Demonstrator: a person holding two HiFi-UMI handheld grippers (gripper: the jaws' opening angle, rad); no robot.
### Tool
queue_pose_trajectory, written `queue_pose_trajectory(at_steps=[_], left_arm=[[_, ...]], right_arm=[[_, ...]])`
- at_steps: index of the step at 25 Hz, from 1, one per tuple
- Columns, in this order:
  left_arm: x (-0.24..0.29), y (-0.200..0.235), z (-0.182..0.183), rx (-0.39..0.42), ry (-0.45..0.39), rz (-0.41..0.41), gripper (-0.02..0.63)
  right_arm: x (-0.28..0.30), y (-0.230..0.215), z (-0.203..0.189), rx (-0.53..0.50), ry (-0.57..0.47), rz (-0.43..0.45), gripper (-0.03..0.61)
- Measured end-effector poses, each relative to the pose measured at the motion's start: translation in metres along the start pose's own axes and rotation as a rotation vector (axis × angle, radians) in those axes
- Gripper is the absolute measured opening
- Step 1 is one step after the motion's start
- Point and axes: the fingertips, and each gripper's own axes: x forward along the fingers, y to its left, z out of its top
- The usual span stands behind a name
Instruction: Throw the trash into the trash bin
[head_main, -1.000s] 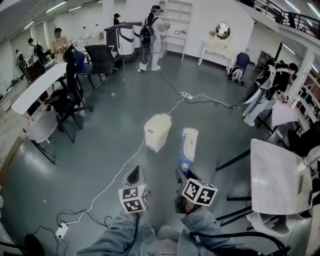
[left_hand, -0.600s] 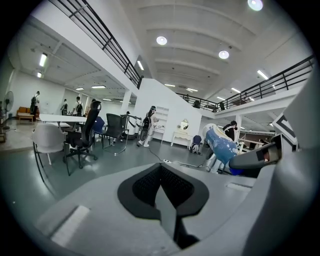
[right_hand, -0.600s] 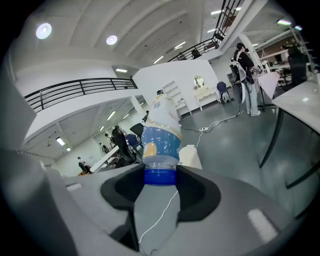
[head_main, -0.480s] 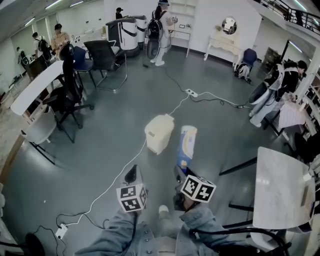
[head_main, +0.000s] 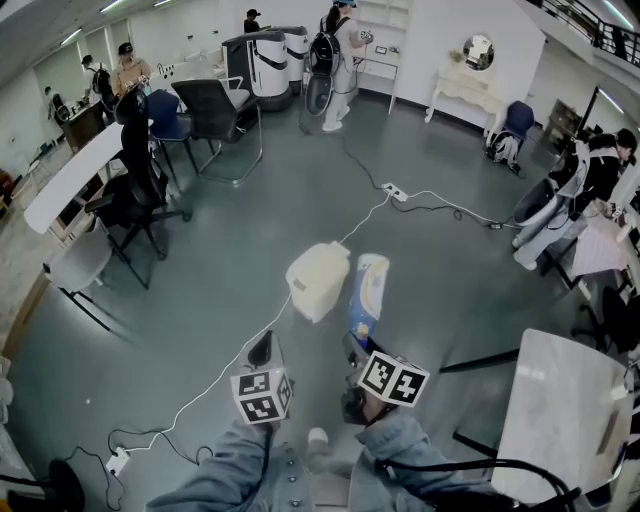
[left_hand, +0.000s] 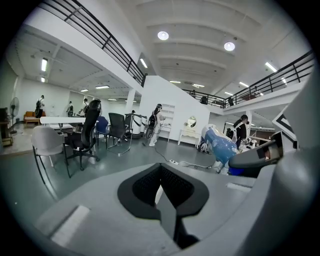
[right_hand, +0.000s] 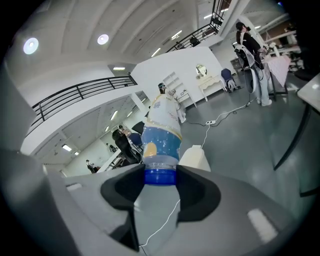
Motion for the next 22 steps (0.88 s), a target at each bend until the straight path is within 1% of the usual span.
queue_pose_trajectory(at_steps=[6, 11, 16, 22], left_arm=[[0.039, -0.013, 0.012, 0.031, 0.005, 0.004, 0.006], [0.063, -0.012, 0.026, 0.037, -0.006, 0.015, 0.006], [0.098, -0.001, 0.028, 0.041, 0.008, 0.003, 0.006], [0.166, 0.024, 0.045, 0.029, 0.000, -0.030, 0.006]], right_arm=[[0.031, -0.018, 0.023, 0.078, 0.020, 0.026, 0.196], [0.050, -0.023, 0.046, 0.076, 0.012, 0.036, 0.196], [0.084, -0.027, 0.057, 0.116, 0.020, 0.029, 0.196], [0.138, -0.026, 0.081, 0.110, 0.003, -0.008, 0.196]])
